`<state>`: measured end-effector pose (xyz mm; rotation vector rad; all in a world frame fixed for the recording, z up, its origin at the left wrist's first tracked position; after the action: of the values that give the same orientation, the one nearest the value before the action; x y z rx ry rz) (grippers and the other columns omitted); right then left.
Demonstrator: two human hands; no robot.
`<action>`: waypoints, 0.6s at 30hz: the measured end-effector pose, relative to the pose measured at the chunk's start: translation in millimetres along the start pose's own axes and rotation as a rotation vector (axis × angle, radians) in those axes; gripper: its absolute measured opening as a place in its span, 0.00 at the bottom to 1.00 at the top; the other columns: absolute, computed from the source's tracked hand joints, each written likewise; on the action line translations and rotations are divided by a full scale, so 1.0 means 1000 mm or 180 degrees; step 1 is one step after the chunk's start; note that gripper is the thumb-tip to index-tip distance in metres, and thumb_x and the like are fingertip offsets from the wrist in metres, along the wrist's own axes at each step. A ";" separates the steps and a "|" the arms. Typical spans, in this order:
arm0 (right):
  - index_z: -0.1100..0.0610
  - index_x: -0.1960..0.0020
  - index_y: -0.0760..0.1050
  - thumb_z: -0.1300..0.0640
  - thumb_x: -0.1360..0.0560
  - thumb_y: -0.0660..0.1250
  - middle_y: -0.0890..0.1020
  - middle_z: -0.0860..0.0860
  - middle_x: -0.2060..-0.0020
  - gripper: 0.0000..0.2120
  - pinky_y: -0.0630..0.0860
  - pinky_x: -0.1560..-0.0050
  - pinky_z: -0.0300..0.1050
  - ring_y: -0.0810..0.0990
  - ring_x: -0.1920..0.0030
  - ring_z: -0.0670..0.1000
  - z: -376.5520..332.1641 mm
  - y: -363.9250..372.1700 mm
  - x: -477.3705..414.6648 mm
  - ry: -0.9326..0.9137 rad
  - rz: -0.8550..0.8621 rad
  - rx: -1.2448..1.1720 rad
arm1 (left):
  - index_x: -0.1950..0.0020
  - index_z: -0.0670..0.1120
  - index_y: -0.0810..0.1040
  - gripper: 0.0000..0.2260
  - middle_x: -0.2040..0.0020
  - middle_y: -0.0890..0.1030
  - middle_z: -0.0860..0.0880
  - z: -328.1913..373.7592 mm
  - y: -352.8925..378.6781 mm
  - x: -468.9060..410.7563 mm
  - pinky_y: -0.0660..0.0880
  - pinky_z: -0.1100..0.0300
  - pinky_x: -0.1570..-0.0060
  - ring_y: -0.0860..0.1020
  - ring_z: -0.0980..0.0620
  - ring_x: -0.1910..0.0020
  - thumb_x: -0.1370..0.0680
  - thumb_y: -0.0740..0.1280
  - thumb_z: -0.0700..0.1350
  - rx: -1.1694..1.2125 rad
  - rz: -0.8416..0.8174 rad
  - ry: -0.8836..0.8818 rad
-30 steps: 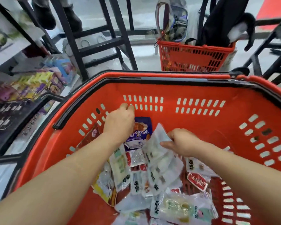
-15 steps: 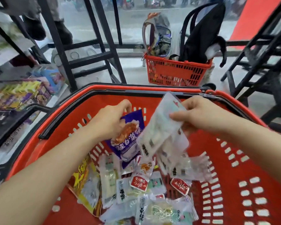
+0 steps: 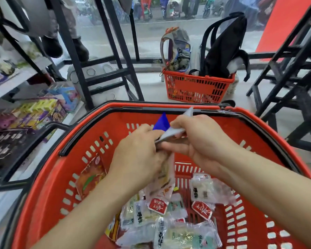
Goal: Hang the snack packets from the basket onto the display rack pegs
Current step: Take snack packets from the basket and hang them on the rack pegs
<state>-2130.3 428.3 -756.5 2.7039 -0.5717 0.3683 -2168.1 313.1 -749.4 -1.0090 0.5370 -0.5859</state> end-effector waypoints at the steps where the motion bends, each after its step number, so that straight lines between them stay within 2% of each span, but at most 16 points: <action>1: 0.65 0.60 0.72 0.66 0.23 0.60 0.79 0.62 0.65 0.08 0.83 0.65 0.46 0.84 0.64 0.60 -0.003 0.004 0.004 0.0024 -0.0114 0.0002 | 0.65 0.55 0.70 0.08 0.62 0.72 0.55 -0.001 -0.003 -0.002 0.69 0.56 0.65 0.74 0.52 0.62 0.27 0.65 0.48 -0.0060 0.0425 0.0124; 3: 0.61 0.65 0.72 0.58 0.22 0.62 0.79 0.59 0.65 0.14 0.81 0.71 0.44 0.85 0.62 0.59 -0.014 0.006 0.007 -0.0037 -0.0276 0.0255 | 0.72 0.55 0.66 0.18 0.69 0.71 0.55 -0.009 -0.011 -0.004 0.64 0.61 0.70 0.70 0.53 0.68 0.27 0.69 0.42 -0.0023 0.0806 0.0073; 4: 0.60 0.65 0.72 0.52 0.22 0.64 0.79 0.57 0.65 0.16 0.78 0.72 0.43 0.85 0.62 0.57 -0.021 0.000 0.005 -0.0208 -0.0223 0.0545 | 0.72 0.54 0.68 0.18 0.70 0.73 0.55 -0.020 -0.014 -0.005 0.64 0.63 0.70 0.71 0.54 0.69 0.26 0.71 0.43 0.0181 0.0873 -0.0129; 6: 0.58 0.58 0.75 0.39 0.29 0.69 0.79 0.53 0.62 0.21 0.77 0.66 0.45 0.83 0.61 0.49 -0.040 -0.018 -0.002 -0.0840 0.0164 0.1591 | 0.69 0.48 0.77 0.12 0.70 0.80 0.52 -0.040 -0.015 -0.005 0.75 0.59 0.66 0.78 0.54 0.69 0.26 0.72 0.47 0.1080 0.0686 -0.0673; 7: 0.55 0.52 0.75 0.35 0.35 0.71 0.79 0.50 0.59 0.25 0.77 0.60 0.46 0.81 0.59 0.47 -0.047 -0.026 -0.004 -0.1079 0.0318 0.1983 | 0.64 0.45 0.81 0.09 0.66 0.84 0.50 -0.046 -0.011 -0.004 0.79 0.56 0.61 0.82 0.52 0.65 0.25 0.72 0.46 0.1696 0.0537 -0.0866; 8: 0.52 0.46 0.75 0.34 0.39 0.72 0.79 0.47 0.56 0.29 0.78 0.55 0.46 0.81 0.55 0.45 -0.047 -0.031 -0.008 -0.1113 0.0223 0.2108 | 0.60 0.44 0.83 0.06 0.63 0.85 0.47 -0.047 -0.008 -0.003 0.81 0.50 0.57 0.84 0.47 0.61 0.25 0.72 0.43 0.2172 0.0410 -0.0975; 9: 0.47 0.42 0.74 0.36 0.40 0.73 0.81 0.45 0.52 0.30 0.79 0.52 0.44 0.82 0.52 0.45 -0.041 -0.030 -0.010 -0.0972 -0.0123 0.1967 | 0.57 0.42 0.83 0.04 0.60 0.86 0.45 -0.046 -0.006 -0.002 0.82 0.49 0.57 0.84 0.44 0.59 0.24 0.71 0.41 0.2468 0.0319 -0.0981; 10: 0.46 0.39 0.75 0.41 0.39 0.73 0.83 0.45 0.49 0.29 0.79 0.50 0.43 0.83 0.49 0.45 -0.031 -0.026 -0.011 -0.0757 -0.0594 0.1775 | 0.55 0.40 0.83 0.04 0.59 0.86 0.44 -0.041 -0.005 -0.001 0.81 0.51 0.59 0.84 0.43 0.58 0.24 0.69 0.40 0.2669 0.0244 -0.0942; 12: 0.51 0.38 0.77 0.51 0.32 0.73 0.85 0.49 0.46 0.23 0.79 0.45 0.46 0.84 0.46 0.49 -0.009 -0.017 -0.011 -0.0405 -0.1240 0.1410 | 0.52 0.40 0.83 0.05 0.58 0.86 0.44 -0.031 -0.002 -0.001 0.79 0.57 0.63 0.84 0.47 0.59 0.24 0.68 0.39 0.2921 0.0096 -0.0831; 13: 0.54 0.38 0.77 0.54 0.30 0.72 0.85 0.51 0.46 0.21 0.79 0.42 0.50 0.84 0.45 0.52 -0.002 -0.014 -0.011 -0.0315 -0.1342 0.1293 | 0.52 0.40 0.83 0.05 0.58 0.86 0.45 -0.027 -0.001 -0.001 0.78 0.58 0.62 0.84 0.48 0.59 0.24 0.68 0.40 0.3000 0.0049 -0.0816; 15: 0.56 0.36 0.75 0.54 0.27 0.69 0.84 0.53 0.45 0.20 0.78 0.40 0.53 0.83 0.44 0.54 0.007 -0.013 -0.013 -0.0244 -0.1365 0.1157 | 0.53 0.39 0.83 0.08 0.58 0.86 0.44 -0.026 0.001 -0.001 0.80 0.51 0.60 0.85 0.45 0.59 0.27 0.71 0.43 0.3066 0.0104 -0.0934; 17: 0.57 0.36 0.75 0.52 0.26 0.67 0.84 0.54 0.44 0.20 0.78 0.40 0.52 0.83 0.44 0.55 0.008 -0.013 -0.012 -0.0209 -0.1385 0.1035 | 0.54 0.38 0.83 0.11 0.59 0.86 0.43 -0.030 -0.001 -0.001 0.81 0.43 0.57 0.85 0.43 0.60 0.30 0.75 0.45 0.2886 0.0432 -0.1047; 18: 0.57 0.37 0.76 0.52 0.27 0.66 0.84 0.54 0.44 0.19 0.79 0.41 0.51 0.83 0.44 0.55 0.008 -0.014 -0.012 -0.0167 -0.1406 0.0912 | 0.55 0.40 0.84 0.10 0.60 0.86 0.45 -0.030 -0.005 -0.002 0.81 0.43 0.58 0.85 0.44 0.60 0.31 0.76 0.45 0.2787 0.0641 -0.1047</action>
<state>-2134.2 441.1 -771.4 3.0124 0.0830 0.2755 -2189.8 293.8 -757.2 -0.2003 0.0525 -0.3952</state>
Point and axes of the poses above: each hand's wrist, its own x-axis away from the middle knuckle, its own y-axis out of the palm, z = x × y, the point moved 5 cm from there along -x, towards the middle knuckle
